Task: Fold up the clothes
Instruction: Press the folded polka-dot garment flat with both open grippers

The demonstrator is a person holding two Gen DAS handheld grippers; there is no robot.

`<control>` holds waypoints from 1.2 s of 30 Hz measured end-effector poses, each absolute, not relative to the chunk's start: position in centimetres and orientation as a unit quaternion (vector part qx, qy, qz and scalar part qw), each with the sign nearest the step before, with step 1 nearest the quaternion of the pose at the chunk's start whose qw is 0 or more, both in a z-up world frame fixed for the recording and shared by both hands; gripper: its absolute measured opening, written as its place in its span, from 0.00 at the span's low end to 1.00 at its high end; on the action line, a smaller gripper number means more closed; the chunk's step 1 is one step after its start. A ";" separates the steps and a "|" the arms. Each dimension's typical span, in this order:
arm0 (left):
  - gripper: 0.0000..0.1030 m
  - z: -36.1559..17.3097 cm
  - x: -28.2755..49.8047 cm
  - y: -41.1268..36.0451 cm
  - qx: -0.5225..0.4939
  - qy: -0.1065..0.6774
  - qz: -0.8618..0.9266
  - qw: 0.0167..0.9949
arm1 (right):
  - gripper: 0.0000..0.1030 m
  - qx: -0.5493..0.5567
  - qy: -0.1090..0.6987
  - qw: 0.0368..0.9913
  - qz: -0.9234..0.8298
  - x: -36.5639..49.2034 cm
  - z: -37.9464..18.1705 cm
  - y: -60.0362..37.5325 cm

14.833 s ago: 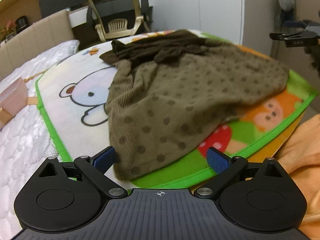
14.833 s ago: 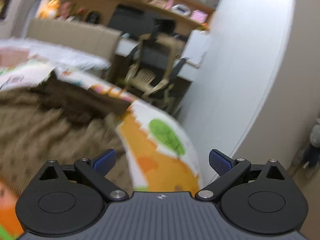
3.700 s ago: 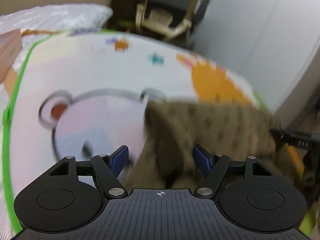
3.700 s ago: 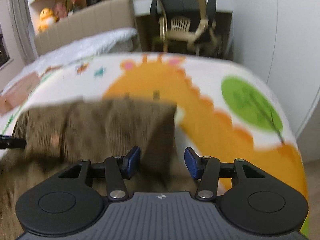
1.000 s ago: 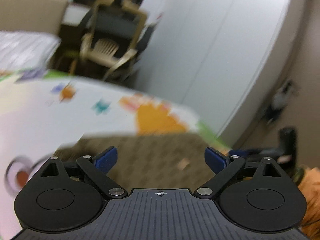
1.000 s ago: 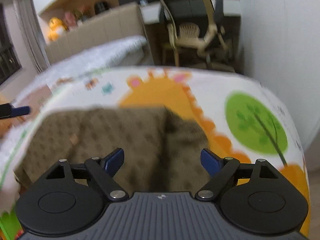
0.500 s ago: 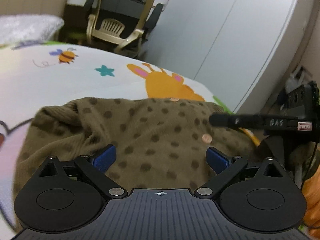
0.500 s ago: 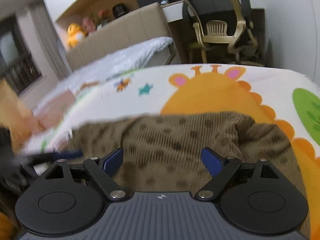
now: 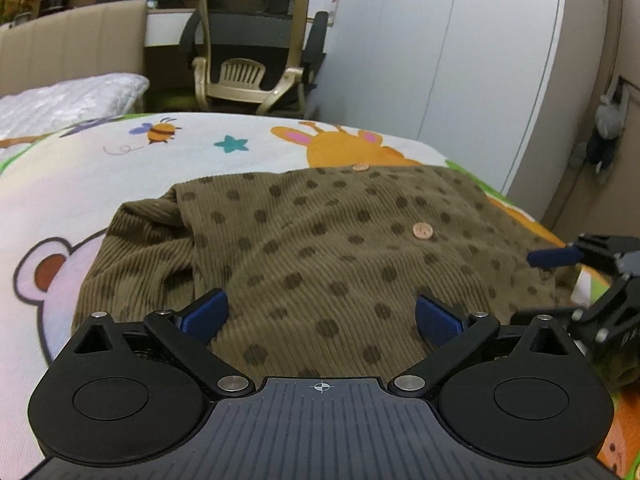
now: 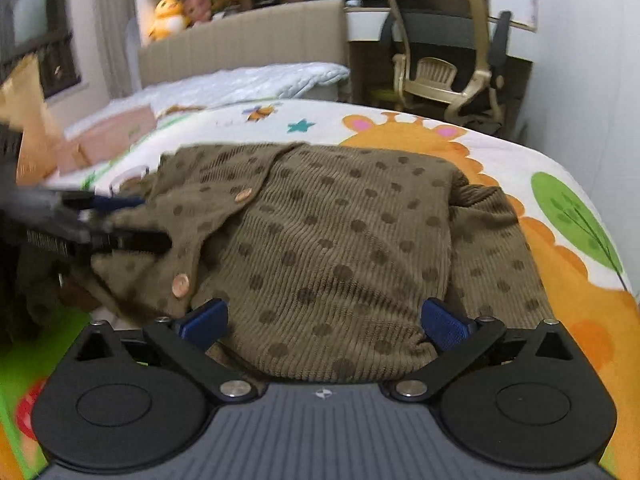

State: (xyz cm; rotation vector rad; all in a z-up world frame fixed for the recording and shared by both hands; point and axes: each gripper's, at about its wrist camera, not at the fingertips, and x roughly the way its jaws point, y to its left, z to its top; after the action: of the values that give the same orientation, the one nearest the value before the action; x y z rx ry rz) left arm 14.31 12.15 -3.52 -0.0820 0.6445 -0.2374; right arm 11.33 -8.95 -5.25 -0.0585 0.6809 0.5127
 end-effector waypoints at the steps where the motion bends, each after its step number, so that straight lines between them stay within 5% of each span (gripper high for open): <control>1: 1.00 -3.5 14.0 12.0 -0.036 0.318 -0.113 0.941 | 1.00 -0.018 0.328 0.912 0.246 11.4 -5.0 -9.2; 36: 1.00 -3.8 12.1 12.6 -0.065 0.305 -0.112 0.943 | 1.00 -0.041 0.356 0.920 0.161 13.2 -6.9 -8.7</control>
State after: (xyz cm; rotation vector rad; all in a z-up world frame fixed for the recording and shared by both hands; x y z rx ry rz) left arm 12.14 12.60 -3.81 -0.1322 0.6221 -0.2293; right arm 13.25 -8.67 -6.91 -0.0833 0.7313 0.3317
